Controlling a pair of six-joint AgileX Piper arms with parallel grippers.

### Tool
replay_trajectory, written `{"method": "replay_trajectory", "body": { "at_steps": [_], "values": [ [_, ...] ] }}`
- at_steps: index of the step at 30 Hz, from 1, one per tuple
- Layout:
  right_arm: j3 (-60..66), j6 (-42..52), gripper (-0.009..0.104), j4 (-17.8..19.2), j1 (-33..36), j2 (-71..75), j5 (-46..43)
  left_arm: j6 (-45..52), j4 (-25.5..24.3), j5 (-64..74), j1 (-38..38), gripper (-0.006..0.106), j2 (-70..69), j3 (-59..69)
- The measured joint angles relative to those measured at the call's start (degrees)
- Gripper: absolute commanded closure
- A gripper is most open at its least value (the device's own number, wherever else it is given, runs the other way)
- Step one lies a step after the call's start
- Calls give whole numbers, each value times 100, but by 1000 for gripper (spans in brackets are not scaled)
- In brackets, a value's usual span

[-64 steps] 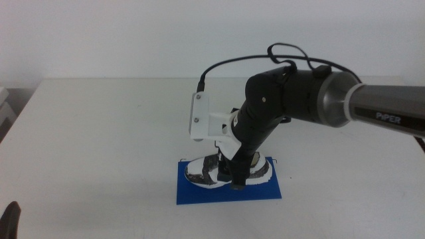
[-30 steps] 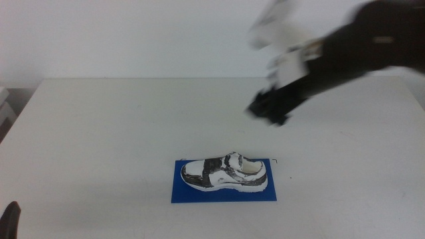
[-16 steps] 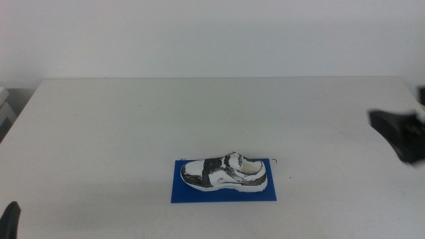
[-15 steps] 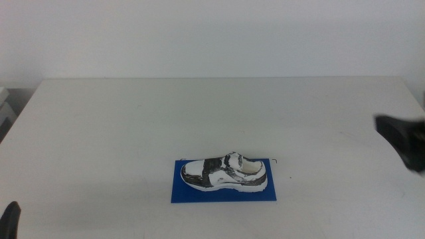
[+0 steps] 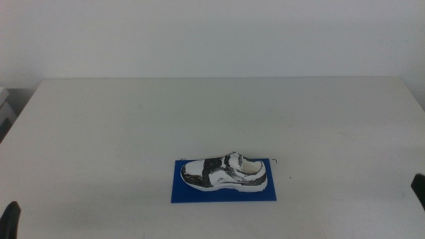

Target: Use one arm to grab the shoe from the table and place it on the mat.

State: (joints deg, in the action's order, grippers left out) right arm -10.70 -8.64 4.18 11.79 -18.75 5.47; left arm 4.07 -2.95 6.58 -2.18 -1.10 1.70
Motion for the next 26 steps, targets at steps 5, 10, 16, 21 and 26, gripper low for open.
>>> {"method": "replay_trajectory", "body": {
  "at_steps": [5,10,16,21,26],
  "values": [
    [426,-19,23,19,0,493,-68,0,0,0,0,7,0,0],
    [764,-19,23,19,0,933,-89,0,0,0,0,7,0,0],
    [1223,-19,23,19,0,1465,-36,0,0,0,0,7,0,0],
    [1228,-19,23,19,0,1875,196,0,0,0,0,7,0,0],
    [1234,-19,23,19,0,1934,226,0,0,0,0,7,0,0]
  ]
}}
